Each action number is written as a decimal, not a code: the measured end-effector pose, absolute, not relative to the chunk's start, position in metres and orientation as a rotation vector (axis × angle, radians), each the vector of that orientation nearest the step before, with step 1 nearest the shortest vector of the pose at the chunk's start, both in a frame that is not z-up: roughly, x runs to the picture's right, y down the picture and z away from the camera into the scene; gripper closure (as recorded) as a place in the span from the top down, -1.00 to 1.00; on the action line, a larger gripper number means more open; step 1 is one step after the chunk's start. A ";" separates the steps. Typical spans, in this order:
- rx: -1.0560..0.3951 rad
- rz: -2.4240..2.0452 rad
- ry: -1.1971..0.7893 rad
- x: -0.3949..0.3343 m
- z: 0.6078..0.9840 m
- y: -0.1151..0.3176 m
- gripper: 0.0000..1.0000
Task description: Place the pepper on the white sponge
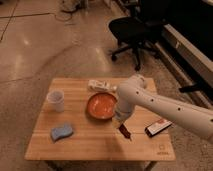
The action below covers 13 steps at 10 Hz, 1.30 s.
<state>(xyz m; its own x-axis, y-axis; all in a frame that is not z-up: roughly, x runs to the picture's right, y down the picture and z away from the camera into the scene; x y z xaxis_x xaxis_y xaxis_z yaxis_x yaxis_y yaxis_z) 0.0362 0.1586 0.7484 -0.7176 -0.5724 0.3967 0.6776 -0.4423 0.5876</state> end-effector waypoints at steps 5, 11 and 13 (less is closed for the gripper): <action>-0.196 -2.233 -0.936 -0.008 0.799 0.118 -1.00; -0.126 -2.370 -0.990 -0.072 0.802 0.098 -1.00; -0.089 -2.450 -1.032 -0.110 0.788 0.112 -1.00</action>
<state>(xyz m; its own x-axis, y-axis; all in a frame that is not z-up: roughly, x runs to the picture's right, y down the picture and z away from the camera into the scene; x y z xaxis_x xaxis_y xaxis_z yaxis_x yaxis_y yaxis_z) -0.1098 0.1125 0.7881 -0.8841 -0.4022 0.2380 0.4513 -0.6022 0.6586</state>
